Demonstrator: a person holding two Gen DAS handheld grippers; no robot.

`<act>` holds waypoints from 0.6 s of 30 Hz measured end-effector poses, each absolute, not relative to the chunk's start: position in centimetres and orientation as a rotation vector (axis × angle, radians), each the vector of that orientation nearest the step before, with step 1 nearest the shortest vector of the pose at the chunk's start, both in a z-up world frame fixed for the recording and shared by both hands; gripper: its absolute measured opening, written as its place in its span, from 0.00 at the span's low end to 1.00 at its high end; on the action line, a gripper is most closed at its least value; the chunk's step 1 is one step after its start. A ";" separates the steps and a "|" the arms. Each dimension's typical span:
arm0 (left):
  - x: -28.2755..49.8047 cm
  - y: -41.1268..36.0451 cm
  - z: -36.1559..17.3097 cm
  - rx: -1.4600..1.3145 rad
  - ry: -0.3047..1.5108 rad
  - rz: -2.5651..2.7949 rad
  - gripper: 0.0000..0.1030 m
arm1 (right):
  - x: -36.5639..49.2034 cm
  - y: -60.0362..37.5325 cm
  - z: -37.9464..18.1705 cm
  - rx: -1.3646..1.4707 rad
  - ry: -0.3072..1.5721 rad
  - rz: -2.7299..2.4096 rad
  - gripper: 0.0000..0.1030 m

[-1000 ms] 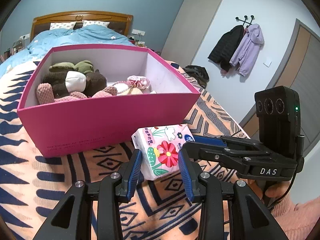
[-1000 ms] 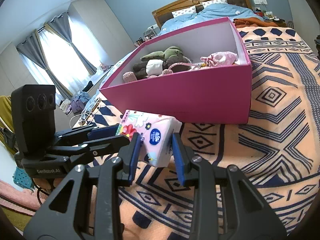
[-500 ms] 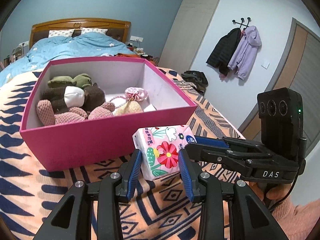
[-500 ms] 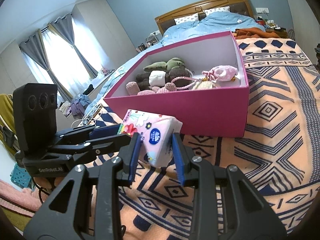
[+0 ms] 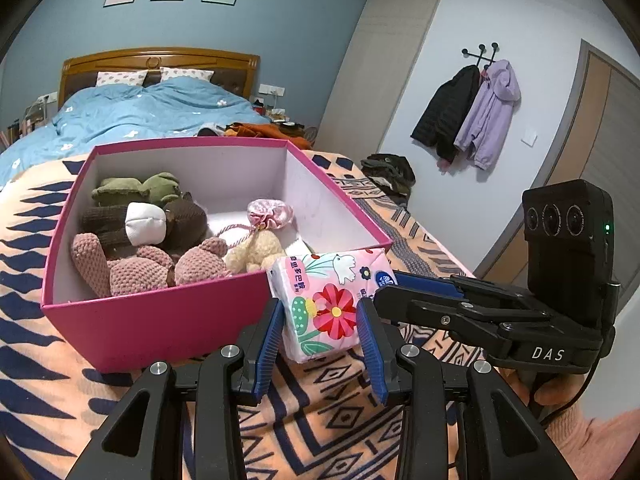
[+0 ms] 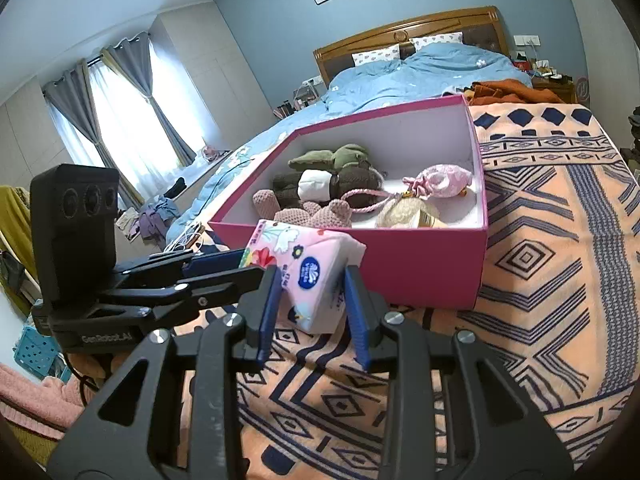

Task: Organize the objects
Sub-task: 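Lift the pink floral tissue pack with both tools and carry it over the box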

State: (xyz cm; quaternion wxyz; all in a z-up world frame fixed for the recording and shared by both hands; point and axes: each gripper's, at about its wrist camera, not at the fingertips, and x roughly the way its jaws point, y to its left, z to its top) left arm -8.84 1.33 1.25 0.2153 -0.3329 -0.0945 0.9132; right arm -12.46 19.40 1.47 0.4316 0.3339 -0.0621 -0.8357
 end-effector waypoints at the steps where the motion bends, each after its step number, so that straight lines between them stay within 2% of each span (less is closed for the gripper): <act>1: -9.0 1.3 1.3 -0.921 -0.267 2.532 0.36 | -12.5 19.4 1.6 0.827 -0.156 -2.087 0.34; 18: -10.3 1.3 2.4 -0.893 -0.276 2.542 0.36 | -13.4 19.5 3.1 0.771 -0.151 -2.108 0.35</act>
